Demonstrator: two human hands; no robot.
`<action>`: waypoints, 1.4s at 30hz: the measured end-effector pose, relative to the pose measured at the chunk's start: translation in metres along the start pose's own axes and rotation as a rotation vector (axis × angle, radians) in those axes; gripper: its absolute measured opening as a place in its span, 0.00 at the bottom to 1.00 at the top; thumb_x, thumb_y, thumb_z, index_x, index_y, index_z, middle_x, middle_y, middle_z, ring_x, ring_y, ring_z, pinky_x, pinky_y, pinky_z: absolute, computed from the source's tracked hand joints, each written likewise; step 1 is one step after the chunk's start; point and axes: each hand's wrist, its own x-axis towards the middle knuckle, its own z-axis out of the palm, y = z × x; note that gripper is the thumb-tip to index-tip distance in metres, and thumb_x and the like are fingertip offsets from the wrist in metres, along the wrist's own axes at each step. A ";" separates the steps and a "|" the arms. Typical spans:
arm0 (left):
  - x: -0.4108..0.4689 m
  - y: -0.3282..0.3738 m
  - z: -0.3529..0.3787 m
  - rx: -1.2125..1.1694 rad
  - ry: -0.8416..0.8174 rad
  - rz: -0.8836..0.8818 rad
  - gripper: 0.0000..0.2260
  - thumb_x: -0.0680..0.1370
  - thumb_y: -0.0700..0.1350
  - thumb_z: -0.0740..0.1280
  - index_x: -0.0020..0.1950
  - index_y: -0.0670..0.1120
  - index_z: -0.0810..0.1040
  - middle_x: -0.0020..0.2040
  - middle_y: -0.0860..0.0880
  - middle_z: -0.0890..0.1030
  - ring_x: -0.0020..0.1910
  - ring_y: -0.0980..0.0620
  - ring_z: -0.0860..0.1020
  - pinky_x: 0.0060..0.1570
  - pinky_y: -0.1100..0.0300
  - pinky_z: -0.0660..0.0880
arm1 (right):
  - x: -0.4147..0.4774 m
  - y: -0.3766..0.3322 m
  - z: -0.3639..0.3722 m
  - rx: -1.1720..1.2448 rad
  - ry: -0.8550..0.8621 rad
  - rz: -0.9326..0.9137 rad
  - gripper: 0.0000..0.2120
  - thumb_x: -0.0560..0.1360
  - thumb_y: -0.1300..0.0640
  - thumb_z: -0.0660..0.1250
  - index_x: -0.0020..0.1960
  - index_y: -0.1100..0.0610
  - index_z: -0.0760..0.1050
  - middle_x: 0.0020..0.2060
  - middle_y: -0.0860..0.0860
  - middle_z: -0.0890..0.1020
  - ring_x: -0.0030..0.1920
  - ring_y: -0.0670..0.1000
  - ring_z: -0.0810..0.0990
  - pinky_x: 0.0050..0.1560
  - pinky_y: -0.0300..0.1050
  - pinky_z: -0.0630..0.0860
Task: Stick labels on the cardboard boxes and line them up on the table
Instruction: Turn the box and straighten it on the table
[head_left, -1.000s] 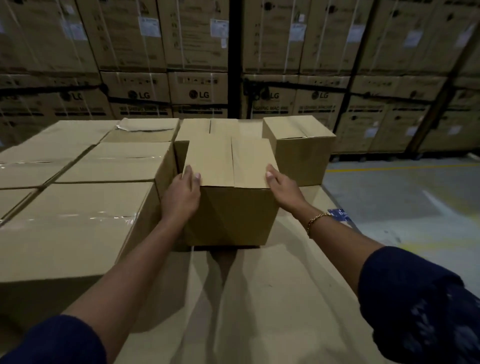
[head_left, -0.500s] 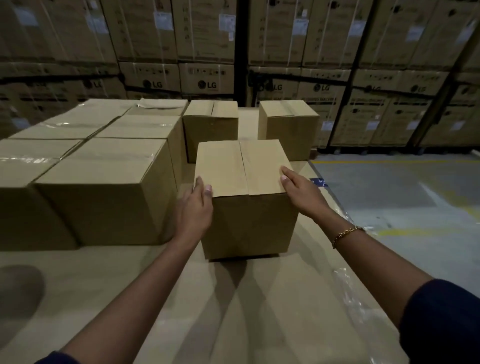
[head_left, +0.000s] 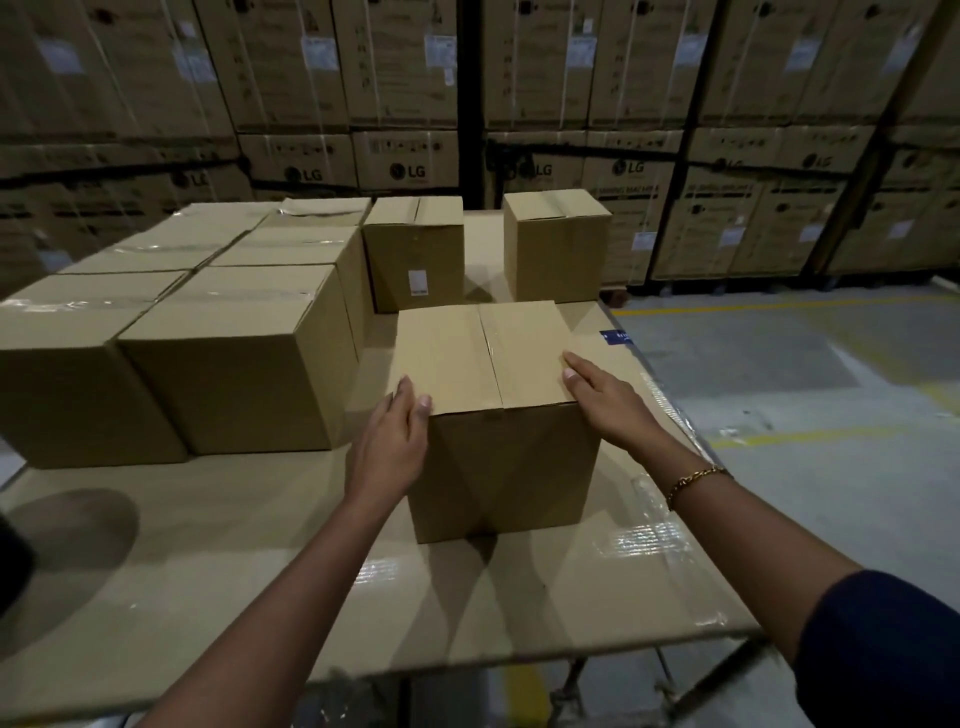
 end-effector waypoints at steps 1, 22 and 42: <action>0.004 -0.001 -0.003 -0.015 -0.016 -0.004 0.27 0.85 0.61 0.49 0.82 0.54 0.56 0.79 0.48 0.65 0.76 0.44 0.65 0.69 0.41 0.68 | -0.004 -0.005 0.001 -0.010 -0.011 0.015 0.25 0.84 0.38 0.52 0.80 0.41 0.61 0.79 0.49 0.67 0.77 0.57 0.65 0.74 0.55 0.62; 0.004 -0.025 -0.045 -0.261 0.158 -0.126 0.26 0.80 0.64 0.60 0.77 0.57 0.67 0.82 0.50 0.53 0.79 0.45 0.52 0.74 0.39 0.59 | 0.056 -0.040 -0.001 0.081 0.145 0.006 0.22 0.81 0.40 0.64 0.72 0.47 0.73 0.67 0.53 0.77 0.64 0.55 0.77 0.65 0.57 0.76; 0.051 -0.028 -0.061 -0.477 -0.186 -0.157 0.18 0.85 0.53 0.58 0.76 0.58 0.69 0.79 0.47 0.64 0.77 0.41 0.63 0.71 0.43 0.64 | -0.055 -0.029 0.035 -0.273 0.082 -0.091 0.26 0.80 0.30 0.54 0.76 0.34 0.64 0.59 0.55 0.84 0.59 0.59 0.81 0.55 0.52 0.79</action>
